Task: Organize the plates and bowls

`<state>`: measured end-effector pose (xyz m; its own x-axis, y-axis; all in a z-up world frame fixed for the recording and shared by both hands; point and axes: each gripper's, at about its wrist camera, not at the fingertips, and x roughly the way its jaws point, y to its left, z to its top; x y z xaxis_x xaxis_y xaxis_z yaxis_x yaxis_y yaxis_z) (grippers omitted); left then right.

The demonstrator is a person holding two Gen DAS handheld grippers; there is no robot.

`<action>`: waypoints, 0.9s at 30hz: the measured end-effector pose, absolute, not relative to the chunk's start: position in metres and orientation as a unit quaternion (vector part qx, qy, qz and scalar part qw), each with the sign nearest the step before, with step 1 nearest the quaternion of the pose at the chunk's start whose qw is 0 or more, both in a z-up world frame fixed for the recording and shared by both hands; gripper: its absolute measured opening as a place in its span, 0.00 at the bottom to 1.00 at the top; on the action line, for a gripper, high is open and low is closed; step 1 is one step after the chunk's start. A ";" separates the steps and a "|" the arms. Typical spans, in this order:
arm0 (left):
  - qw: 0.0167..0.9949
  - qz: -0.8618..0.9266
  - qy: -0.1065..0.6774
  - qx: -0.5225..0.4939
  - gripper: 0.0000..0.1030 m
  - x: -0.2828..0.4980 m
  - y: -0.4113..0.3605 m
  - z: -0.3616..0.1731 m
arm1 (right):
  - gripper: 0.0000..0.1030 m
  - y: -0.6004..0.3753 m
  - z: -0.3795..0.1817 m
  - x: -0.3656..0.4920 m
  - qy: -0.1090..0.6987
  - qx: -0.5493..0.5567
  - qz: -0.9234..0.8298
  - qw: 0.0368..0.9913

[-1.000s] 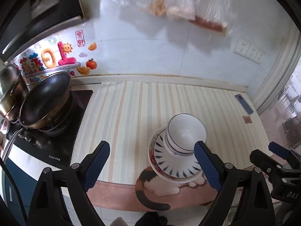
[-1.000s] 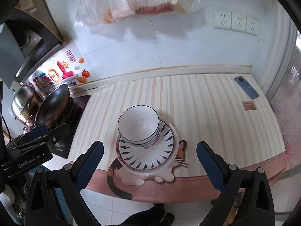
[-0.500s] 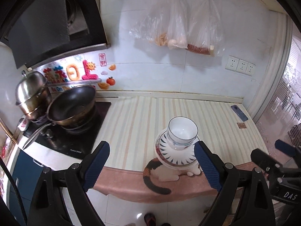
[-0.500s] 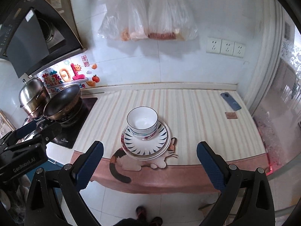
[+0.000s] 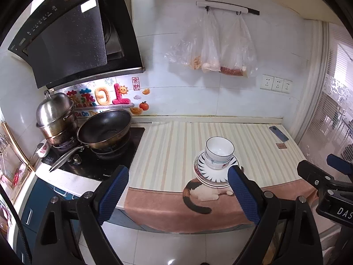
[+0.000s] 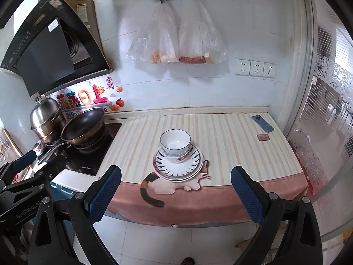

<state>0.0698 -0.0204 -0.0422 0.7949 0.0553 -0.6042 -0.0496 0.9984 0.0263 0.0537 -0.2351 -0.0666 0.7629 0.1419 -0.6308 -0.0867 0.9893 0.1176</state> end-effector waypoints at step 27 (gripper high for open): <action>0.954 0.016 0.298 -0.003 0.89 0.018 -0.002 -0.027 | 0.99 -0.216 -0.059 -0.007 0.330 0.041 0.037 0.942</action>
